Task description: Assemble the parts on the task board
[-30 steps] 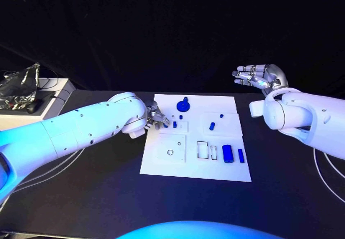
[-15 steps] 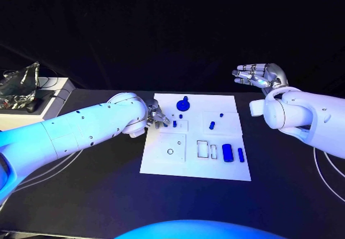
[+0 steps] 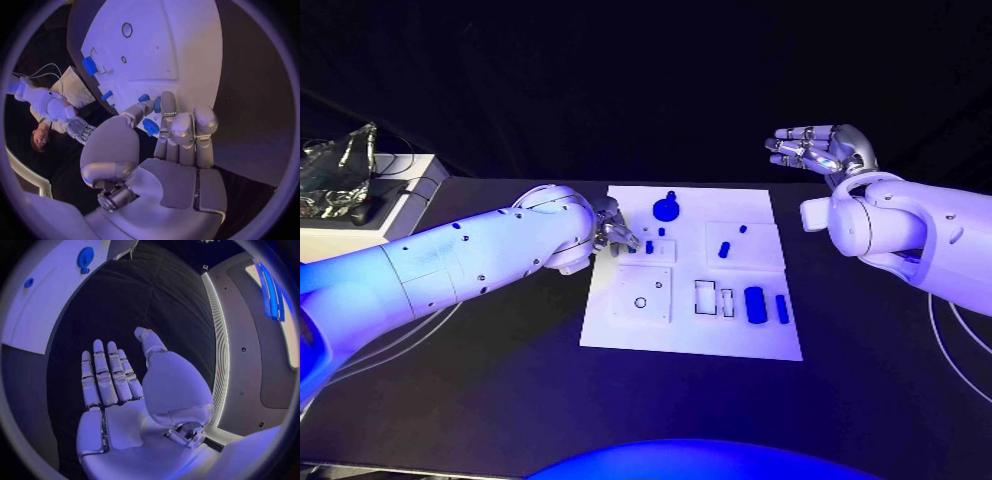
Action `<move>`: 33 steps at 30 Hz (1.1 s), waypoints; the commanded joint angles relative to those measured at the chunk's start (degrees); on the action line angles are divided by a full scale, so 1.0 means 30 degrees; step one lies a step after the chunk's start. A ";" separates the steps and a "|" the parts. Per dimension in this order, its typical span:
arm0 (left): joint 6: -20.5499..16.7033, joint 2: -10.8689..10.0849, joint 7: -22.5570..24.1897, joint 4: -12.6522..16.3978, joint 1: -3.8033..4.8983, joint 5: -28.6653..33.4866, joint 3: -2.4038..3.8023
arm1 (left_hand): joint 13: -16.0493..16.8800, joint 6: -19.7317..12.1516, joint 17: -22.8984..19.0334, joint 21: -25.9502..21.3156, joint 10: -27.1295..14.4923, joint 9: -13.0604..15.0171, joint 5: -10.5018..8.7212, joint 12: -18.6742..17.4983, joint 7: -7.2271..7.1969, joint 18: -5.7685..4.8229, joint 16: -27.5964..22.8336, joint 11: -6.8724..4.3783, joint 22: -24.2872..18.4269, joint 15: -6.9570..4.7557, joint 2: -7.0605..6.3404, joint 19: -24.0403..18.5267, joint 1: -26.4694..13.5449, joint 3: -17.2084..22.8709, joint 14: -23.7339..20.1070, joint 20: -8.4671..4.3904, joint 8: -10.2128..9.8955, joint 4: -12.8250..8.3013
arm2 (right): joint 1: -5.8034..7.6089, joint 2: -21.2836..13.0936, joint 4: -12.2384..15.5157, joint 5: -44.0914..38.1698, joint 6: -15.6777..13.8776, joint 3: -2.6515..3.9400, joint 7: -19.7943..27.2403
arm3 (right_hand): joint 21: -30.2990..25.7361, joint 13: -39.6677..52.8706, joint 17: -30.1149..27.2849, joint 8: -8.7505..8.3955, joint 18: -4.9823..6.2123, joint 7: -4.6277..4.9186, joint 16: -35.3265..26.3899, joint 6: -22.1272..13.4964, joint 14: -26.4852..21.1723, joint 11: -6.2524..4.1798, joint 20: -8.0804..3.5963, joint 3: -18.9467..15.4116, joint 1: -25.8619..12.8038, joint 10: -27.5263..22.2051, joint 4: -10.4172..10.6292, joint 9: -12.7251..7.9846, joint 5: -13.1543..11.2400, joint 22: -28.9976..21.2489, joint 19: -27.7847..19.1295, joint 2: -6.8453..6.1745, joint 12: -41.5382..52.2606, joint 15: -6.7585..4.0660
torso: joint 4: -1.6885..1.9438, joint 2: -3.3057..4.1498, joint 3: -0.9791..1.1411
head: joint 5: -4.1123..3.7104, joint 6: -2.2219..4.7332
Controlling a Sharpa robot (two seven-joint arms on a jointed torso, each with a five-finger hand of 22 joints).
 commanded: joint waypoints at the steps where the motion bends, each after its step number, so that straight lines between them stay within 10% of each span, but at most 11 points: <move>1: 0.0676 0.0057 0.0053 -0.0079 -0.0112 -0.0266 -0.0058 | -0.0016 0.0063 -0.0026 -0.0066 0.0021 -0.0002 -0.0094 0.0052 0.0016 -0.0072 0.0052 -0.0076 0.0807 0.0014 0.0355 -0.0028 0.0479 0.2734 0.0032 0.0110 0.0075 -0.2712 | -0.0007 -0.0005 0.0036 -0.0196 0.0340 0.0006 0.0154 | -0.0066 -0.0010 -0.0029 -0.0071 -0.0124 0.0018 -0.0064 0.0044 -0.0094 0.0002 -0.0032 0.0039 -0.0169 -0.0087 -0.0006 -0.0019 0.0083 -0.0029 -0.0140 0.0099 -0.0096 -0.0022 | 0.0010 -0.0014 -0.0004 | -0.0006 -0.0014; 33: 0.0862 -0.0036 -0.0849 -0.0528 -0.0112 -0.0627 -0.0065 | -0.0066 0.0059 0.0008 -0.0057 0.0015 -0.0052 -0.0154 0.0062 0.0031 -0.0071 0.0080 -0.0057 0.0822 0.0045 0.0347 -0.0040 0.0600 0.2701 0.0029 0.0141 0.0064 -0.2575 | -0.0014 -0.0182 0.0181 -0.0253 0.0327 0.0006 0.0188 | -0.0070 -0.0011 -0.0029 -0.0069 -0.0125 0.0020 -0.0064 0.0054 -0.0092 0.0000 -0.0027 0.0035 -0.0161 -0.0089 -0.0010 -0.0018 0.0089 -0.0031 -0.0176 0.0098 -0.0098 -0.0020 | -0.0002 0.0018 -0.0018 | -0.0052 -0.0135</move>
